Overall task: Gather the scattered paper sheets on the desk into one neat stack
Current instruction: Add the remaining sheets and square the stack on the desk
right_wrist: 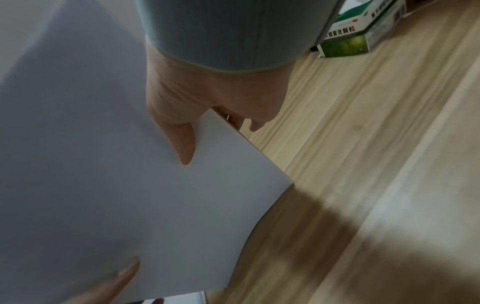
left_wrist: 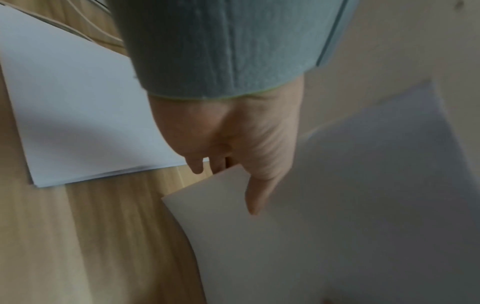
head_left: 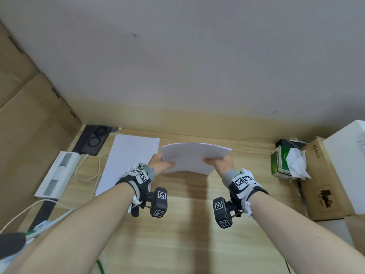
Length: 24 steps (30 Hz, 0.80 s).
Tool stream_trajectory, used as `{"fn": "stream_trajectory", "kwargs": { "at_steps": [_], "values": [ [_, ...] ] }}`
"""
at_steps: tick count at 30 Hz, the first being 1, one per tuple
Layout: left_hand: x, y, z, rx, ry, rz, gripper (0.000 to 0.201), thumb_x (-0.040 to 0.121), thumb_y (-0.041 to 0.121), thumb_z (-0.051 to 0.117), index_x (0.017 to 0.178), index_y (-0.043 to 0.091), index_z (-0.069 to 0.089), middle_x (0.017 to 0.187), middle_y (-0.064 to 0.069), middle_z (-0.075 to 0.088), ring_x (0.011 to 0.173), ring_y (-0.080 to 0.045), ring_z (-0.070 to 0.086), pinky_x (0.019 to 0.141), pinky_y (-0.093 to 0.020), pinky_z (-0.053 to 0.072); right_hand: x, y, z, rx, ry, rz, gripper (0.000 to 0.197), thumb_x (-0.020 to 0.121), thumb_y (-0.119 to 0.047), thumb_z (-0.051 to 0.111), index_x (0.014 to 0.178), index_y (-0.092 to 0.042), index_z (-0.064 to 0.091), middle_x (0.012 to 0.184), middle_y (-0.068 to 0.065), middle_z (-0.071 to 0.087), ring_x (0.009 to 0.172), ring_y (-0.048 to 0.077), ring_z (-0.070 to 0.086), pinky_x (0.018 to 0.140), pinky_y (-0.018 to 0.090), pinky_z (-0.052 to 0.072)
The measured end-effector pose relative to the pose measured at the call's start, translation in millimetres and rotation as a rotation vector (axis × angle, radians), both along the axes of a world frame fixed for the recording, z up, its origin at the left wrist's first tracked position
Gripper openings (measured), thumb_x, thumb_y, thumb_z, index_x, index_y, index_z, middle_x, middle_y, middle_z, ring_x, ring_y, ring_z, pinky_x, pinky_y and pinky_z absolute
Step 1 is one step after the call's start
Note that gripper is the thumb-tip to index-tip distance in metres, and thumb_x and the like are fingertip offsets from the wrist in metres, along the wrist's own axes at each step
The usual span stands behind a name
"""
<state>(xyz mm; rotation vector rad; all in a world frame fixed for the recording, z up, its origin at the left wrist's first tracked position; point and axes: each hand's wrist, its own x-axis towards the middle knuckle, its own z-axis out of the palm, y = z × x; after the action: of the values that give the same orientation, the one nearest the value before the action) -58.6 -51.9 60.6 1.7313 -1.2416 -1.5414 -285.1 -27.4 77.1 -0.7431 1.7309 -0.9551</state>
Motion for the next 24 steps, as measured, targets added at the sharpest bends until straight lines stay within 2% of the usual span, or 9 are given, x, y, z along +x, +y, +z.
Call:
{"fn": "stream_trajectory", "kwargs": {
  "at_steps": [4,7,8,11,13,17,19,21,24],
  "values": [
    [1,3,-4,-0.066,0.1,0.115,0.023,0.086,0.011,0.067,0.108,0.003,0.067,0.094,-0.008,0.068,0.089,-0.022,0.066,0.083,-0.035,0.054,14,-2,-8,0.008,-0.103,-0.118,0.023,0.073,-0.007,0.079,0.093,-0.008,0.068,0.087,0.005,0.072,0.075,0.023,0.067,0.06,0.028,0.05],
    [16,4,-7,-0.035,0.144,0.176,0.021,0.087,0.016,0.067,0.104,0.003,0.068,0.082,0.001,0.069,0.064,-0.008,0.069,0.06,-0.021,0.055,33,-6,-16,0.049,-0.126,-0.153,0.027,0.072,-0.017,0.081,0.094,-0.009,0.067,0.084,0.004,0.073,0.07,0.023,0.069,0.065,0.031,0.055],
    [24,6,-7,-0.018,0.14,0.166,0.021,0.087,0.014,0.068,0.105,0.004,0.067,0.083,0.001,0.068,0.063,-0.008,0.069,0.056,-0.018,0.054,40,-9,-23,0.062,-0.118,-0.144,0.026,0.074,-0.019,0.08,0.094,-0.01,0.066,0.083,0.004,0.072,0.069,0.023,0.068,0.066,0.031,0.055],
    [53,13,-19,0.038,0.044,0.119,0.029,0.086,0.005,0.066,0.114,0.001,0.064,0.097,-0.007,0.066,0.086,-0.021,0.064,0.07,-0.026,0.052,67,-9,-44,0.087,-0.109,-0.084,0.021,0.079,-0.017,0.074,0.097,-0.009,0.069,0.084,0.003,0.073,0.069,0.022,0.068,0.067,0.031,0.056],
    [86,18,-35,0.065,-0.041,0.171,0.03,0.084,0.001,0.064,0.114,0.003,0.064,0.101,-0.01,0.066,0.09,-0.025,0.064,0.074,-0.031,0.052,97,-11,-67,0.14,-0.103,-0.021,0.019,0.081,-0.015,0.069,0.099,-0.01,0.07,0.087,0.004,0.074,0.072,0.023,0.068,0.07,0.032,0.056],
    [129,13,-56,0.067,-0.163,0.245,0.039,0.07,0.013,0.063,0.108,0.005,0.066,0.105,-0.015,0.069,0.099,-0.032,0.067,0.088,-0.049,0.055,132,-18,-87,0.163,-0.088,0.016,0.014,0.082,-0.008,0.06,0.092,0.001,0.066,0.078,0.004,0.067,0.069,0.02,0.06,0.066,0.032,0.05],
    [151,2,-67,0.079,-0.188,0.263,0.037,0.077,0.006,0.062,0.114,0.0,0.062,0.107,-0.017,0.067,0.098,-0.03,0.065,0.084,-0.042,0.054,154,-29,-98,0.162,-0.083,0.058,0.011,0.082,-0.004,0.057,0.086,-0.005,0.067,0.081,0.007,0.068,0.072,0.022,0.06,0.068,0.035,0.052],
    [166,-8,-71,0.082,-0.193,0.293,0.032,0.086,-0.005,0.053,0.117,-0.004,0.058,0.106,-0.016,0.065,0.091,-0.026,0.06,0.075,-0.032,0.047,172,-39,-103,0.162,-0.088,0.068,0.017,0.083,-0.001,0.055,0.091,-0.007,0.068,0.085,0.009,0.069,0.075,0.023,0.061,0.07,0.035,0.051],
    [188,-29,-87,0.081,-0.227,0.341,0.037,0.085,-0.01,0.047,0.118,-0.002,0.061,0.112,-0.017,0.067,0.091,-0.026,0.062,0.075,-0.029,0.046,197,-61,-113,0.173,-0.076,0.084,0.021,0.086,0.003,0.051,0.099,-0.004,0.067,0.087,0.01,0.067,0.075,0.023,0.059,0.069,0.031,0.048]
  ]
}}
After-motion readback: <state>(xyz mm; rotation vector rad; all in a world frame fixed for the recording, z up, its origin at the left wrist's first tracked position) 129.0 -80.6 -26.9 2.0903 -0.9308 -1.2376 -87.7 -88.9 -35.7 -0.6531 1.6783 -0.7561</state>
